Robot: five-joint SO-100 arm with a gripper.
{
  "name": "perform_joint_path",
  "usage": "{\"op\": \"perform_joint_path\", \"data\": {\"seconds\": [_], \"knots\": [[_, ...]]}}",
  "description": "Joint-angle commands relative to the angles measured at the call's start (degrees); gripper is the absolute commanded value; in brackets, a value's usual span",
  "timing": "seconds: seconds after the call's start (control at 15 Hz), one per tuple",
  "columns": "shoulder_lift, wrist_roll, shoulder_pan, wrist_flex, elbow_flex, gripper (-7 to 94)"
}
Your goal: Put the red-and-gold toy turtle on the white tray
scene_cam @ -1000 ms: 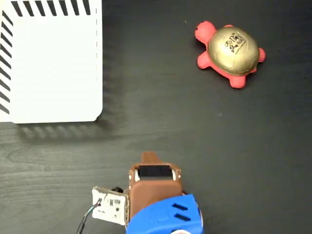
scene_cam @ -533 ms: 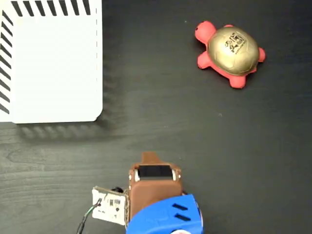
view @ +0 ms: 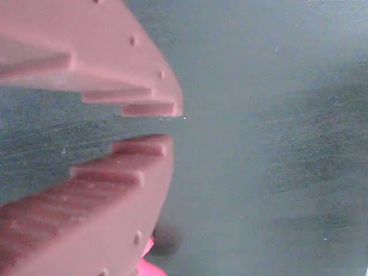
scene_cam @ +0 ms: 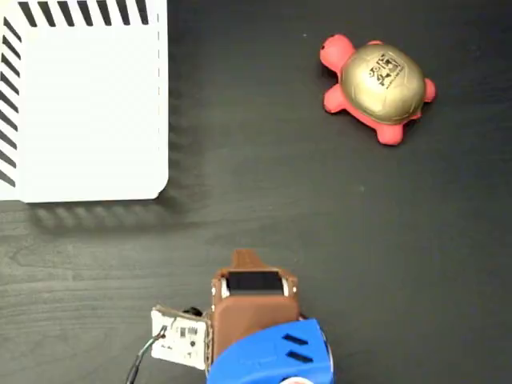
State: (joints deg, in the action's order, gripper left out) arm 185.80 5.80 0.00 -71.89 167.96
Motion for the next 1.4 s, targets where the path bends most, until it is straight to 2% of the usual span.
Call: {"op": "perform_joint_path", "data": {"seconds": [0.0,0.6,0.73,0.87,1.0,1.13,1.33], "knots": [[0.62,0.26,-0.53,-0.18,-0.7,0],[0.26,-2.2,-3.69,0.26,-0.7,0],[-3.25,-1.49,-2.81,5.1,-0.79,0],[-18.72,-0.09,-1.23,10.02,-11.34,0],[-36.12,4.13,2.46,10.99,-25.31,0],[-51.42,8.61,5.71,7.29,-38.85,0],[-71.28,12.39,11.07,-2.64,-59.24,0]]}}
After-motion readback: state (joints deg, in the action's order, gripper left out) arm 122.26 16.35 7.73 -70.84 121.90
